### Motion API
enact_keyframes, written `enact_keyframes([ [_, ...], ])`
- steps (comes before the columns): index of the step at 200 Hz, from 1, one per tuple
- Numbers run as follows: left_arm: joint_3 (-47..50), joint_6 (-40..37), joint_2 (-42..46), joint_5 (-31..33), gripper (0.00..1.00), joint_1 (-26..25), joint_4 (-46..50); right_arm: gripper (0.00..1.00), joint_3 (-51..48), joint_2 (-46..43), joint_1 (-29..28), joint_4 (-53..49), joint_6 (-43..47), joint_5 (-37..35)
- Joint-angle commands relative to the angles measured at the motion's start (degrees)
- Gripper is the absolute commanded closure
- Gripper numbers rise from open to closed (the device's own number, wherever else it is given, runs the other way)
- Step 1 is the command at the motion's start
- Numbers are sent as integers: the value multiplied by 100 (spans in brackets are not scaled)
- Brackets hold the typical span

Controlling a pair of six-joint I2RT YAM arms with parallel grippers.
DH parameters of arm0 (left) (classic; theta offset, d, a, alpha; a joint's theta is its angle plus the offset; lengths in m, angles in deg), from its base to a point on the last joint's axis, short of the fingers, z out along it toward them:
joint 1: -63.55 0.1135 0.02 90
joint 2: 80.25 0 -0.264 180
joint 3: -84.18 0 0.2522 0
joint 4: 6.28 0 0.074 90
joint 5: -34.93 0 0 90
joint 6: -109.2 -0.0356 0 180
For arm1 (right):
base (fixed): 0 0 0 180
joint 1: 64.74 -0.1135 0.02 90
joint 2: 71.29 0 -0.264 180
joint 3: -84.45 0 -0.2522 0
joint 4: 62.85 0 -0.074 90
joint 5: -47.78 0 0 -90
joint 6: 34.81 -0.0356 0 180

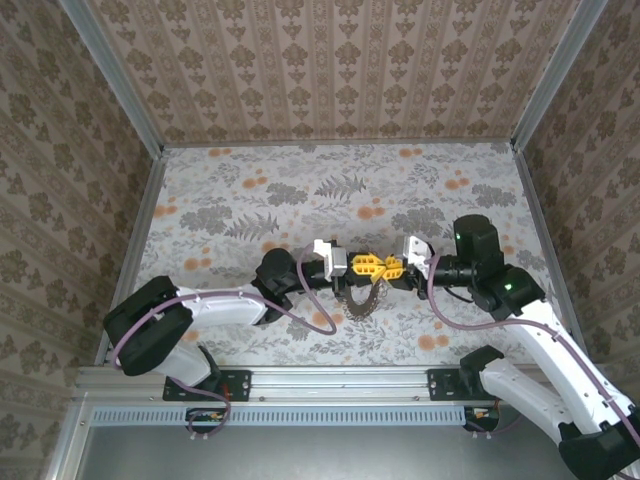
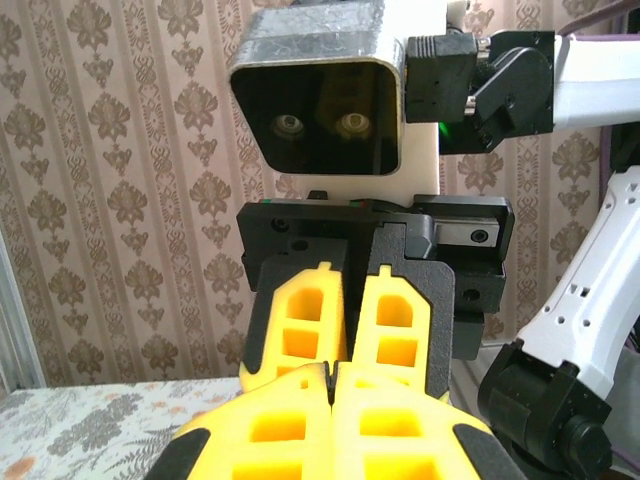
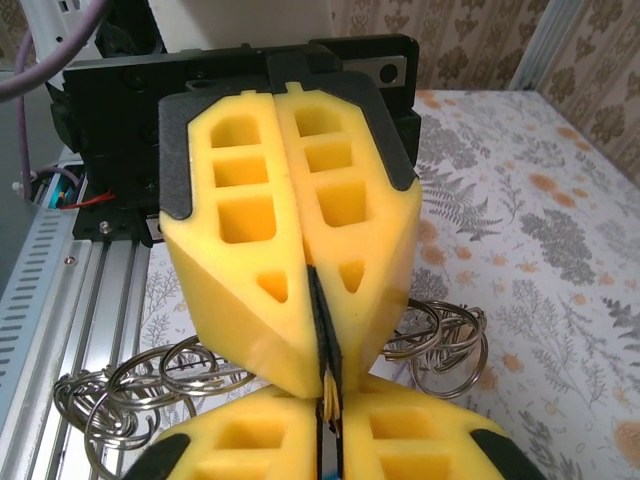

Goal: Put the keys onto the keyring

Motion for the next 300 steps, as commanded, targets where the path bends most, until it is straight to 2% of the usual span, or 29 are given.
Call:
enact_keyframes([
  [1,-68,-19,91,89,100,-82,-54,89,79,-250,-64,222,51,654],
  [12,-23,-17,114,118,100,-78,-58,89,-9,-335,-66,386,-94,667],
  [34,46,-9,162,108,100,-62,-25,100,-31,-349,-68,524,-244,747],
  [60,168,-13,241,187,100,-10,11,100,98,-240,-66,376,-190,789],
  [105,418,-223,549,248,100,68,489,100,498,-8,-68,-562,224,707],
  [139,519,-290,719,342,100,126,733,100,555,35,-58,-688,220,661],
  [146,557,-302,757,375,97,153,780,100,575,40,-61,-727,240,636],
  [191,526,-676,1192,339,94,238,1992,100,691,173,-50,-893,263,686],
  [213,475,-782,1288,307,92,262,2200,100,699,218,-55,-885,254,738],
  [229,414,-853,1288,181,100,273,2338,100,711,254,-57,-884,263,746],
  [255,395,-876,1262,142,100,273,2279,100,659,298,-53,-899,277,568],
  [264,440,-824,1263,213,100,269,2104,87,619,310,-56,-937,259,413],
  [272,455,-783,1263,238,100,281,1979,82,605,322,-55,-1068,337,305],
  [281,442,-758,1263,222,100,286,1916,78,609,322,-51,-1236,489,113],
  [300,399,-725,1255,161,100,291,1870,77,650,239,-47,-1318,592,-21],
])
